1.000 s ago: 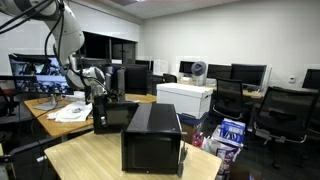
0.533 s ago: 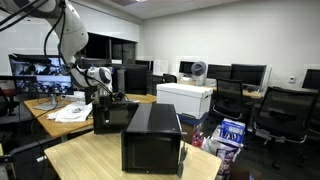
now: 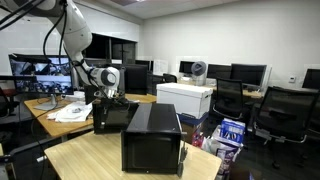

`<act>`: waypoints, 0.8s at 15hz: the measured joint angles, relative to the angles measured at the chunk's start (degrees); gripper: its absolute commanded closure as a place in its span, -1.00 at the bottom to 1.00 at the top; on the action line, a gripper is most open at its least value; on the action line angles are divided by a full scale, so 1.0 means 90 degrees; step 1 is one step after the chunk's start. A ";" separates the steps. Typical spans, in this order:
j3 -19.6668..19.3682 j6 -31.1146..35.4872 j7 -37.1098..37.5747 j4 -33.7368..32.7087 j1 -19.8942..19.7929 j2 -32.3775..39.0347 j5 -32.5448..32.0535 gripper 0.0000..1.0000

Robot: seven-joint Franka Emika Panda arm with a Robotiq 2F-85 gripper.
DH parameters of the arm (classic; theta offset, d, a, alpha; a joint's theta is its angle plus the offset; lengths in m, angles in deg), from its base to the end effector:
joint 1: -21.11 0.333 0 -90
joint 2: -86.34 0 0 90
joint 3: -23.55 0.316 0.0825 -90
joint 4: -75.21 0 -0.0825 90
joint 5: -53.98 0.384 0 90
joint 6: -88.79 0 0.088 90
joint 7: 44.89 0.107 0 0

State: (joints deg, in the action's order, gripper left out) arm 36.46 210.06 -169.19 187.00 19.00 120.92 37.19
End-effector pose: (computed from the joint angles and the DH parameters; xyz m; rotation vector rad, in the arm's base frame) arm 0.5589 0.0950 0.1457 -0.8179 -2.6926 0.4176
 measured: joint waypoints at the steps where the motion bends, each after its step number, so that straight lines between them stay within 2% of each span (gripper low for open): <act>1: 0.0000 0.0000 -0.0133 0.0012 -0.0010 -0.0005 0.0103 0.98; 5: 0.0013 0.0000 -0.0585 0.0177 -0.0009 -0.0158 0.0375 0.98; 12: 0.0035 0.0169 -0.0807 0.1099 0.0154 -0.0874 0.0377 0.99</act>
State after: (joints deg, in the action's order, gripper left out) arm 36.77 211.58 -176.45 196.89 20.39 113.06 40.59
